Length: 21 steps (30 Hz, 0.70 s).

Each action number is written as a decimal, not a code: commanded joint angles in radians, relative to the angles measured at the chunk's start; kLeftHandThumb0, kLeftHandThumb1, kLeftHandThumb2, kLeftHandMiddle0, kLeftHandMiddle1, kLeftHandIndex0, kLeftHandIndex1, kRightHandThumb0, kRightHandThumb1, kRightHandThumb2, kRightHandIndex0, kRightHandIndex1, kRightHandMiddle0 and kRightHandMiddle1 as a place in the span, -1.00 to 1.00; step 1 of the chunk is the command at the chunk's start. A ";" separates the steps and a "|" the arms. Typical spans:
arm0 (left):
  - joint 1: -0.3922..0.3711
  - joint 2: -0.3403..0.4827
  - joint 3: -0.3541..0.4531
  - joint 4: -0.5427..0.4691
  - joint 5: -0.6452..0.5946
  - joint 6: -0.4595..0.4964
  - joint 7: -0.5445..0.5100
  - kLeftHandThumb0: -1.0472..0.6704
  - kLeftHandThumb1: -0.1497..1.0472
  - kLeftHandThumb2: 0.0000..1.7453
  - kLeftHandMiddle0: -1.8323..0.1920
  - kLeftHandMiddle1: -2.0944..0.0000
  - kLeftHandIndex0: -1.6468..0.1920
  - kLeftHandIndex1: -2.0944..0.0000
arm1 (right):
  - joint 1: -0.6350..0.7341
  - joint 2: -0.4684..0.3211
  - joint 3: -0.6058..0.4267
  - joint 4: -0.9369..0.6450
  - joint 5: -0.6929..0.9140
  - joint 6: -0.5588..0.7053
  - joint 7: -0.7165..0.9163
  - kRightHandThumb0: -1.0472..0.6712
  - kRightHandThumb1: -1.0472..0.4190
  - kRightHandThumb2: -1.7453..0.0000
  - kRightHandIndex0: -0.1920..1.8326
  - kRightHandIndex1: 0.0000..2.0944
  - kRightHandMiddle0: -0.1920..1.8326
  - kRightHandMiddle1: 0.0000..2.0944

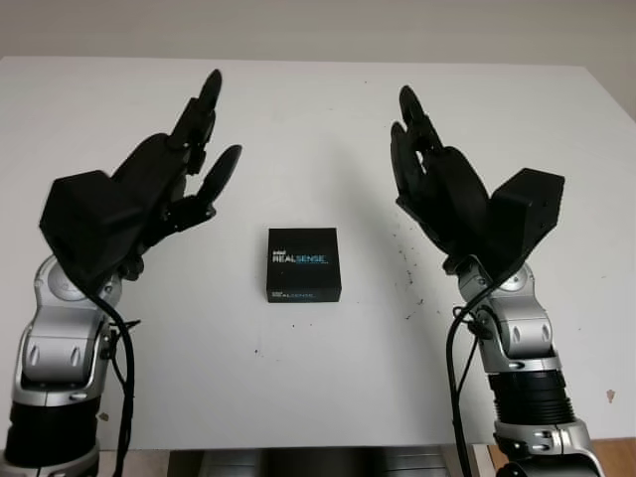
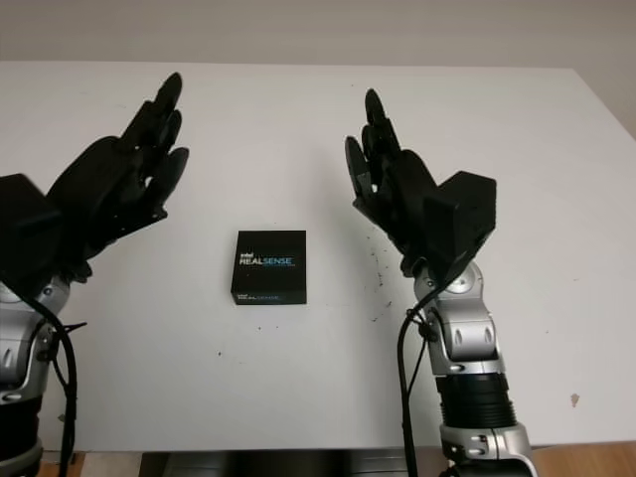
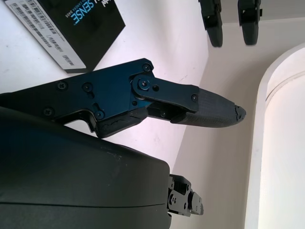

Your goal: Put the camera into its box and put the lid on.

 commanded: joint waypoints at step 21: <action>0.066 -0.083 0.006 0.041 -0.106 -0.055 0.095 -0.69 1.00 -0.28 1.00 1.00 1.00 1.00 | 0.042 0.036 -0.003 0.009 -0.010 -0.040 -0.036 -0.71 -1.00 0.22 -1.00 -1.00 -1.00 -1.00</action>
